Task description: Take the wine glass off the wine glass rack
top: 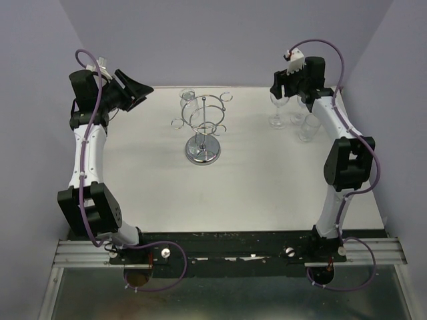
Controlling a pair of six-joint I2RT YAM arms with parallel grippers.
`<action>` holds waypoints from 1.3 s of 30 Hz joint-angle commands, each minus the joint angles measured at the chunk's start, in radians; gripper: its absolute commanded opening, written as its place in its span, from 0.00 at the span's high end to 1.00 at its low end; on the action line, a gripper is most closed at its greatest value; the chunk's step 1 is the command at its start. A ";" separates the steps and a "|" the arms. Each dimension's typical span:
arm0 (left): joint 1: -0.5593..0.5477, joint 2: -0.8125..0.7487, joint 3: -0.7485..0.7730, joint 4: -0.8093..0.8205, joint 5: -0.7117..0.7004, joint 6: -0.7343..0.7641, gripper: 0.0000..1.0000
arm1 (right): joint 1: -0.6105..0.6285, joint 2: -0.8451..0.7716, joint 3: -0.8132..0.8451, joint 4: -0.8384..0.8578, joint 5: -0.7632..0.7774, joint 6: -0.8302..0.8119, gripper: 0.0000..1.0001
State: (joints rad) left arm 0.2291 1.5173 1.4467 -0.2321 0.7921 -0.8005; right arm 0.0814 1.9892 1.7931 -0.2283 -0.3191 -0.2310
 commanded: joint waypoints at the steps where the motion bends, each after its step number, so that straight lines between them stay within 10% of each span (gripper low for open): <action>1: 0.006 -0.043 -0.011 -0.035 -0.033 0.060 0.34 | -0.014 0.037 0.061 0.041 0.008 0.045 0.61; 17: 0.006 -0.059 -0.008 -0.079 -0.057 0.093 0.32 | -0.019 0.086 0.069 0.043 0.035 0.097 0.52; 29: 0.006 -0.054 -0.040 -0.033 -0.030 0.070 0.30 | -0.019 0.002 0.058 0.043 0.023 0.134 0.00; 39: 0.006 -0.020 -0.062 0.019 -0.002 0.047 0.29 | -0.019 -0.141 0.012 0.040 -0.046 0.206 0.00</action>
State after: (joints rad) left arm 0.2291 1.4906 1.3918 -0.2615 0.7601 -0.7570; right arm 0.0700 1.9453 1.8259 -0.2108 -0.3038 -0.0669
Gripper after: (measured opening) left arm 0.711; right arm 0.997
